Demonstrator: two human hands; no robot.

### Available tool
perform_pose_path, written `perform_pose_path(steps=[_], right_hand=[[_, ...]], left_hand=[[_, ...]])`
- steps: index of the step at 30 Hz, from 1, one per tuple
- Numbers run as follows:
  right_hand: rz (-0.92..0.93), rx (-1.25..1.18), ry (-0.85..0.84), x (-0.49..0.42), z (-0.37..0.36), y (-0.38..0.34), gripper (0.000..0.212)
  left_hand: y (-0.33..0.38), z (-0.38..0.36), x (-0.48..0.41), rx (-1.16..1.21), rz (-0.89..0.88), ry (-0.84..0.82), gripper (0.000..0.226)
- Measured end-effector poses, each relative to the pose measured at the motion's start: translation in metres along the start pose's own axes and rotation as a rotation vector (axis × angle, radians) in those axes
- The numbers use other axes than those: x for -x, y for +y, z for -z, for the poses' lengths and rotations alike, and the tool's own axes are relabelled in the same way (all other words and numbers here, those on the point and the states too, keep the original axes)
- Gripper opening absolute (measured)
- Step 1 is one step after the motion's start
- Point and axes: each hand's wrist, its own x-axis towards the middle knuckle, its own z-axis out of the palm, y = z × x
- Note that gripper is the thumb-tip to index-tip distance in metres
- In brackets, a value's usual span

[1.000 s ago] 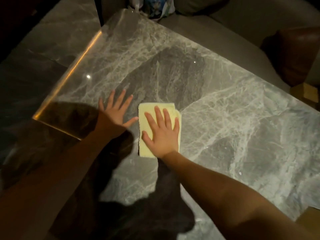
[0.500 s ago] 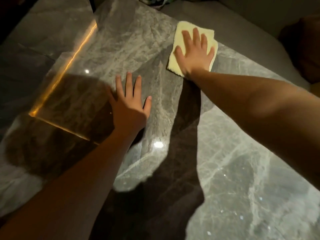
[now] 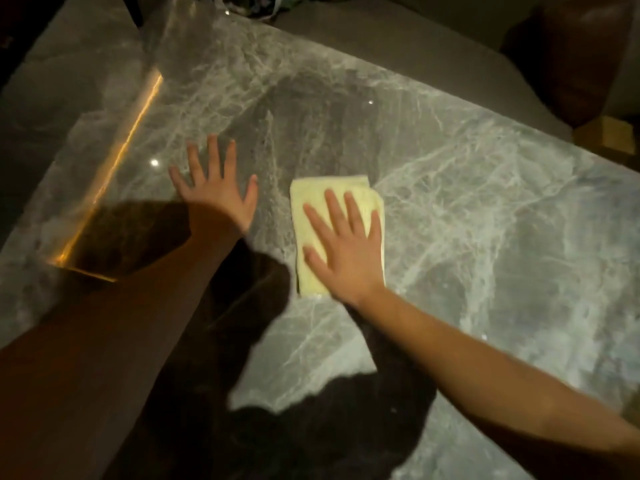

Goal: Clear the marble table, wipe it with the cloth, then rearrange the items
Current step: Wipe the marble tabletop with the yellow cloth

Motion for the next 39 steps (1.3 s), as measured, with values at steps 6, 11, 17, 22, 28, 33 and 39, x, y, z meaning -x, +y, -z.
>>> perform_pose_path(steps=[6, 11, 17, 22, 28, 33, 39], right_hand=[[0.043, 0.000, -0.004, 0.127, -0.023, 0.003, 0.063], [0.056, 0.006, 0.004, 0.111, -0.023, 0.013, 0.064], [-0.050, 0.023, 0.067, 0.036, -0.008, 0.053, 0.065], [-0.298, -0.036, 0.096, -0.089, 0.015, 0.107, 0.061], [-0.308, -0.012, 0.161, -0.185, 0.037, 0.153, 0.061], [-0.290, -0.008, 0.159, -0.201, 0.044, 0.164, 0.061], [-0.238, 0.022, 0.072, -0.137, 0.044, 0.161, 0.064]], left_hand=[[0.020, -0.003, 0.010, 0.010, -0.421, -0.011, 0.059], [0.074, -0.008, 0.009, 0.033, -0.553, -0.086, 0.056], [0.124, -0.002, -0.026, 0.103, -0.506, -0.034, 0.055], [0.159, -0.014, -0.044, 0.148, -0.385, -0.011, 0.059], [0.157, -0.020, -0.045, 0.057, -0.384, 0.039, 0.059], [0.159, -0.018, -0.046, 0.040, -0.379, 0.051, 0.060], [0.163, -0.013, -0.043, 0.052, -0.400, 0.003, 0.061]])
